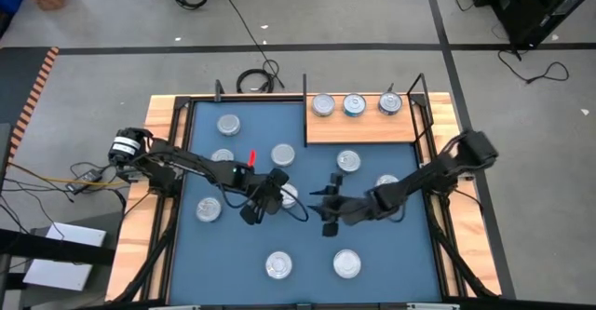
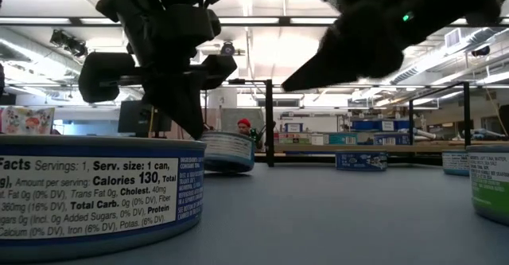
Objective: Stack canned seafood by type on shelf
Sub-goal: Stack the bottom left yellow and blue tuna can onto the other yellow and blue tuna can on the shelf
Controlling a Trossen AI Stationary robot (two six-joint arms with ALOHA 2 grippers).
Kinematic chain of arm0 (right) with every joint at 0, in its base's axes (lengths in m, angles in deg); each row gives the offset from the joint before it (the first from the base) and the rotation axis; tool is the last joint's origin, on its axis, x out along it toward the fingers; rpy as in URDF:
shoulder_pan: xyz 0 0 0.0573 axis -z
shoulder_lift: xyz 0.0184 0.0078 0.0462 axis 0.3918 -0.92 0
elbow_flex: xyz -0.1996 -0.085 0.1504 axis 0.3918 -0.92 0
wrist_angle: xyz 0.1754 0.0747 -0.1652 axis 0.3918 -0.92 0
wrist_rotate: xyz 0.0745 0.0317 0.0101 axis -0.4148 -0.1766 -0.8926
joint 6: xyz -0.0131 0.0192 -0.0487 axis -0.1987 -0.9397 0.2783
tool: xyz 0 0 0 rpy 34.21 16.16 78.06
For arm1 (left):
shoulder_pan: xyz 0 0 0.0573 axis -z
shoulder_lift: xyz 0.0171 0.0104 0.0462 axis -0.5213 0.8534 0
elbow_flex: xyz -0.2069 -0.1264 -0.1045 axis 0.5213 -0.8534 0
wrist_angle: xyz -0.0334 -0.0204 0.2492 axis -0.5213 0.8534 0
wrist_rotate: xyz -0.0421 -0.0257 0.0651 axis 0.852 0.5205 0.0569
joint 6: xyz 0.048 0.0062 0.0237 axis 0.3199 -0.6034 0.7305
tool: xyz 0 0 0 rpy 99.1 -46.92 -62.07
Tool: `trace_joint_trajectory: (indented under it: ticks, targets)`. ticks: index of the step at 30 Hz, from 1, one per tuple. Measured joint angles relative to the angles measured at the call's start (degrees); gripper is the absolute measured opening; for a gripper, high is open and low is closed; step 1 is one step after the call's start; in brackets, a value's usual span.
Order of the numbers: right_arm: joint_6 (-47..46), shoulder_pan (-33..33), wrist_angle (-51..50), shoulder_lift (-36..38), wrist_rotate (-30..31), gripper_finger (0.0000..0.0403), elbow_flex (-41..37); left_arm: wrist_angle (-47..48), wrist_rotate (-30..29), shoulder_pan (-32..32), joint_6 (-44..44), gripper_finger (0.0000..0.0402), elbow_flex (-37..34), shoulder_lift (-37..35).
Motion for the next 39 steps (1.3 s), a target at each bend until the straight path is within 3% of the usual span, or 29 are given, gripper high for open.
trace_joint_trajectory:
  ticks: [8,15,39]
  targets:
    - [3.1,0.1,-8.6,-11.8,3.9,0.0239,11.9,-0.8,0.0,-0.3,-2.5,0.0,0.0,-0.4]
    - [6.8,0.8,-13.2,-17.2,6.3,0.0268,18.7,-1.1,0.5,-0.6,-3.0,0.0,0.0,-0.4]
    - [15.5,5.3,-15.9,-18.2,2.3,0.0254,19.7,-5.7,3.9,-3.6,-6.8,0.0,0.0,-0.4]
